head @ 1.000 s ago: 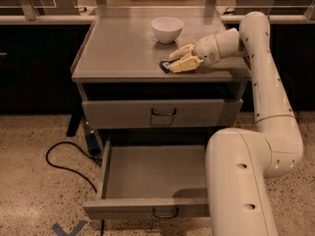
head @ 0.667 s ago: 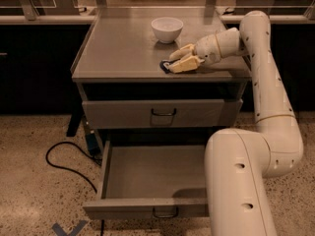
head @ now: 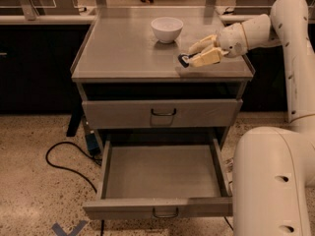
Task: Place rxbar blueberry into middle drawer
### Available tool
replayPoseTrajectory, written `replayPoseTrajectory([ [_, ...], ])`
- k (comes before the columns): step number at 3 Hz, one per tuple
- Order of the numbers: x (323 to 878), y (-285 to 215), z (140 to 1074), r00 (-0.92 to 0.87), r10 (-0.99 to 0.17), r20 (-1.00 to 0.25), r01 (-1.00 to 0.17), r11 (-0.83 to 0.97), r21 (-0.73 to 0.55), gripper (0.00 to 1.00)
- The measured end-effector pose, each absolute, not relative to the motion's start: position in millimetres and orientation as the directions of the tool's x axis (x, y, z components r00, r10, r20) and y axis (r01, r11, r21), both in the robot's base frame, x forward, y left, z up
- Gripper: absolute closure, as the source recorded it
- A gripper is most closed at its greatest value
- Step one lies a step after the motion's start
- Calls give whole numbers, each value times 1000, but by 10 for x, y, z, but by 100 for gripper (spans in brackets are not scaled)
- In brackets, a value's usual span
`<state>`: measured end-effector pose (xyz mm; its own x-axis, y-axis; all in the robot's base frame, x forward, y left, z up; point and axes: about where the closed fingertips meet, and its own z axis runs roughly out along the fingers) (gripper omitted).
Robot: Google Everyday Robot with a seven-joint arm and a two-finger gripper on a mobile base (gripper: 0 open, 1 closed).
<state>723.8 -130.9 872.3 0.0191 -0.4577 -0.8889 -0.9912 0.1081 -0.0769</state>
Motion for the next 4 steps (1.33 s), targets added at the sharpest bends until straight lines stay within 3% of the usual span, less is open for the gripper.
replayPoseTrajectory([
  [2, 7009, -1506, 8658, 87, -468, -880, -989, 61, -131, 100],
  [3, 6654, -1931, 8783, 185, -564, -805, -964, 53, -259, 100],
  [4, 6232, -2521, 9167, 278, -730, -624, -886, 55, -460, 100],
])
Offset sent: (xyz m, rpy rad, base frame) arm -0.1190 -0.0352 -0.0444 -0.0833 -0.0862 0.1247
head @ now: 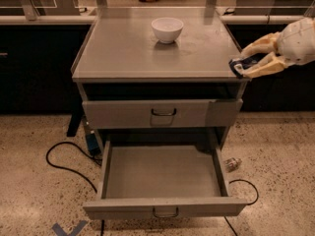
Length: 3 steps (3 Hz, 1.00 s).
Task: Place rxbar blueberry into middle drawer
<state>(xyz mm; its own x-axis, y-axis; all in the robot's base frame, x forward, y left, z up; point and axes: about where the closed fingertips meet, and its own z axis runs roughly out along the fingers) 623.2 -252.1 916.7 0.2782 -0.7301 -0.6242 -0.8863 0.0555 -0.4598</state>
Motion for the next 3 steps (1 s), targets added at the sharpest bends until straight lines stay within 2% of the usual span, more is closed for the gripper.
replayPoseTrajectory([
  [1, 5994, -2672, 9288, 267, -801, -536, -871, 38, -490, 100],
  [2, 5999, -2661, 9284, 268, -800, -536, -872, 36, -489, 100],
  [3, 6034, -2693, 8914, 231, -827, -512, -902, 15, -431, 100],
])
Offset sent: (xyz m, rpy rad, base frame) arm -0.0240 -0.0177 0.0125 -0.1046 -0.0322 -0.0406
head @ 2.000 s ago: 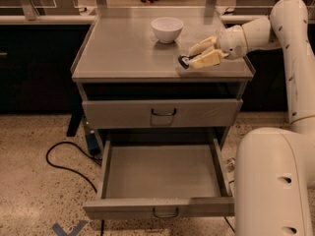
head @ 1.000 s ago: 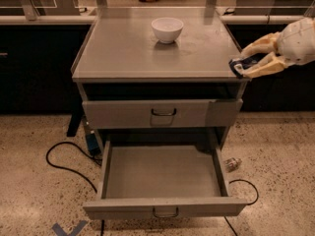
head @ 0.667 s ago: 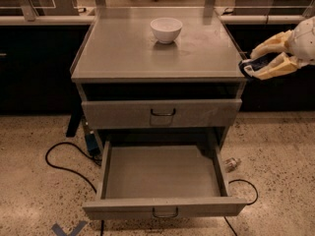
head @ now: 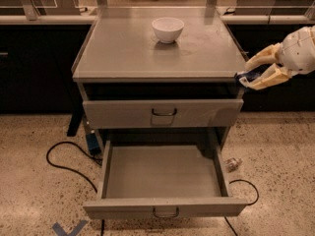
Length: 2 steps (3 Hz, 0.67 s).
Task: Place rxbar blueberry into middle drawer
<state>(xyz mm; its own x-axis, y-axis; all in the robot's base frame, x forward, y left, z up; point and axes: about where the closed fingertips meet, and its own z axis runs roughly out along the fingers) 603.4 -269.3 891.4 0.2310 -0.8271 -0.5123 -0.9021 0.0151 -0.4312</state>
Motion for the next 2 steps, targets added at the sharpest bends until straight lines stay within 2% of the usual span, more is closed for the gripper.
replayPoseTrajectory([
  [1, 5895, -2952, 8072, 168, -855, -491, -941, 9, -337, 100],
  [2, 5504, -3072, 6992, 144, -904, -404, -985, -91, -147, 100],
])
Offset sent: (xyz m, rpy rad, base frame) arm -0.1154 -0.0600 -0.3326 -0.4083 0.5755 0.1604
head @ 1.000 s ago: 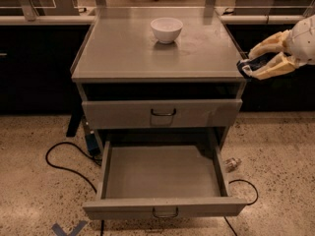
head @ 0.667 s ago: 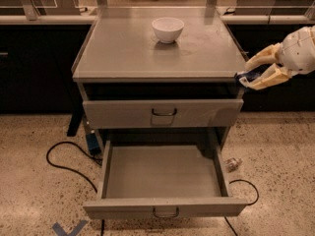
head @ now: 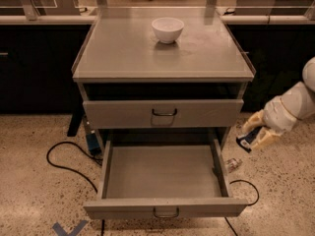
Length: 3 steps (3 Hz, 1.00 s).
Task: Place rxbar blueberry into middle drawer
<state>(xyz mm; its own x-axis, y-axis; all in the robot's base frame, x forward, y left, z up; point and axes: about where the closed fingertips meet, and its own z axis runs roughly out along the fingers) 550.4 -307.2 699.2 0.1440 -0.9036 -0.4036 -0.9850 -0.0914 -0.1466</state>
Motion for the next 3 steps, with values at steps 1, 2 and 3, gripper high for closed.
replayPoseTrajectory([
  [1, 5353, -3069, 6753, 145, -913, -382, -989, -117, -94, 100],
  [2, 5359, -3065, 6757, 145, -912, -384, -989, -117, -96, 100],
  [3, 5342, -2691, 6437, 183, -857, -482, -983, -164, -82, 100],
])
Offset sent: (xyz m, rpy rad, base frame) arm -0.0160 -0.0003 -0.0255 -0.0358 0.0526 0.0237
